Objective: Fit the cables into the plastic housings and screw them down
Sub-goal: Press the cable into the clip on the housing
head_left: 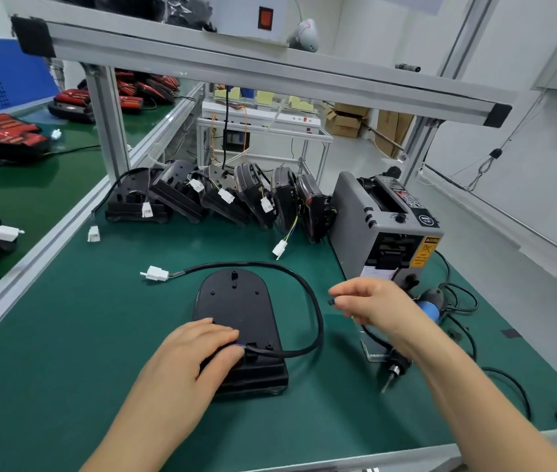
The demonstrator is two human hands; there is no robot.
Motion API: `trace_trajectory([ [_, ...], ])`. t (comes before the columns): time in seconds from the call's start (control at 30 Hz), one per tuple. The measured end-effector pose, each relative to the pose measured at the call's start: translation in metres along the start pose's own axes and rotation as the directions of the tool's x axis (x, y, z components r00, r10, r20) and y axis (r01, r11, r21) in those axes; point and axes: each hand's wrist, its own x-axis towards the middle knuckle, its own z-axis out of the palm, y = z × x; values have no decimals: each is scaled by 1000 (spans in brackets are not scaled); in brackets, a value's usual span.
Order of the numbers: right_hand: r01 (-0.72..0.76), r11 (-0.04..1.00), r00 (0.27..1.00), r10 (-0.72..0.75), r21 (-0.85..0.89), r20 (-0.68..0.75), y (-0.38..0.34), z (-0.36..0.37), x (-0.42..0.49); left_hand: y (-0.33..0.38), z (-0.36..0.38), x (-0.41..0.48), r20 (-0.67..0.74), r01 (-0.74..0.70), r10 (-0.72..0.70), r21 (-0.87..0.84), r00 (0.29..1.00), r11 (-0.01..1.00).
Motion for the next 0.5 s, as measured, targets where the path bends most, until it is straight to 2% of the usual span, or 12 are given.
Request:
trace_trajectory([
  [0.17,3,976,998,-17,218,66,-15,48,-13,16,2,18,-102,-26,33,63,994,998],
  [0.33,81,947,991,-109,309,74,-25,75,-26,34,13,32,-188,-49,62,72,980,996],
  [0.5,90,926,992,-116,366,51,-29,84,-33,34,15,35,-322,-37,62,83,945,996],
])
